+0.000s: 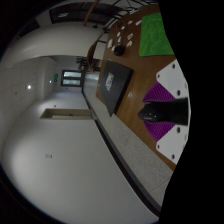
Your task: Arrange mouse
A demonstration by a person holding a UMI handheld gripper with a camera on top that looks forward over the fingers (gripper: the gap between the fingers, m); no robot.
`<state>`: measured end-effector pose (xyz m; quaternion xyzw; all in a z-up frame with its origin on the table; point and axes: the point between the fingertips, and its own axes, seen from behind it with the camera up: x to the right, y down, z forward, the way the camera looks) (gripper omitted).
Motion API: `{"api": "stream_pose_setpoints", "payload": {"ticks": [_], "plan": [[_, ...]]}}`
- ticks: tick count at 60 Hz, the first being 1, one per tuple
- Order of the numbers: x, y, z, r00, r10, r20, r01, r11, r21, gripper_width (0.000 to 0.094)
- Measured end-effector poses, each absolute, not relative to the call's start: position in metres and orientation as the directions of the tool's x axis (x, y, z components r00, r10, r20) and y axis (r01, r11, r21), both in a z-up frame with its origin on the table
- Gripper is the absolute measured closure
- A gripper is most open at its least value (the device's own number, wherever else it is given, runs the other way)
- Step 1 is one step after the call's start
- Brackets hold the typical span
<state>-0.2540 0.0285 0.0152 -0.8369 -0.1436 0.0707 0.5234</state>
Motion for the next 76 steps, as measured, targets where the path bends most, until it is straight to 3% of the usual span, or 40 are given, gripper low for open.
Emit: {"api": "stream_pose_setpoints", "payload": {"ticks": [7, 18, 23, 27, 37, 46, 52, 59, 67, 68, 76], "plan": [[-0.258, 0.023, 0.032, 0.929, 0.368, 0.031, 0.177, -0.368, -0.913, 0.0723], [-0.178, 0.02, 0.154, 0.961, 0.258, 0.1, 0.145, -0.159, -0.977, 0.0725], [-0.108, 0.029, 0.177, 0.985, 0.142, 0.096, 0.115, -0.132, -0.985, 0.0723], [-0.052, 0.033, 0.165, 0.993, 0.044, 0.107, 0.112, -0.16, -0.981, 0.0725], [0.03, 0.043, 0.062, 0.995, -0.048, 0.092, 0.068, -0.364, -0.929, 0.0726], [0.054, 0.038, 0.019, 0.993, -0.082, 0.09, 0.043, -0.454, -0.89, 0.0722], [0.055, 0.041, 0.02, 0.99, -0.068, 0.125, 0.083, -0.44, -0.894, 0.0722], [0.053, 0.037, 0.017, 0.987, -0.033, 0.159, 0.125, -0.478, -0.87, 0.0554], [0.033, 0.011, 0.048, 0.988, 0.062, 0.143, 0.156, -0.409, -0.899, 0.0065], [0.033, 0.005, 0.053, 0.987, 0.069, 0.147, 0.162, -0.402, -0.901, 0.01], [0.038, -0.067, 0.079, 0.986, 0.073, 0.148, 0.165, -0.367, -0.916, 0.0084]]}}
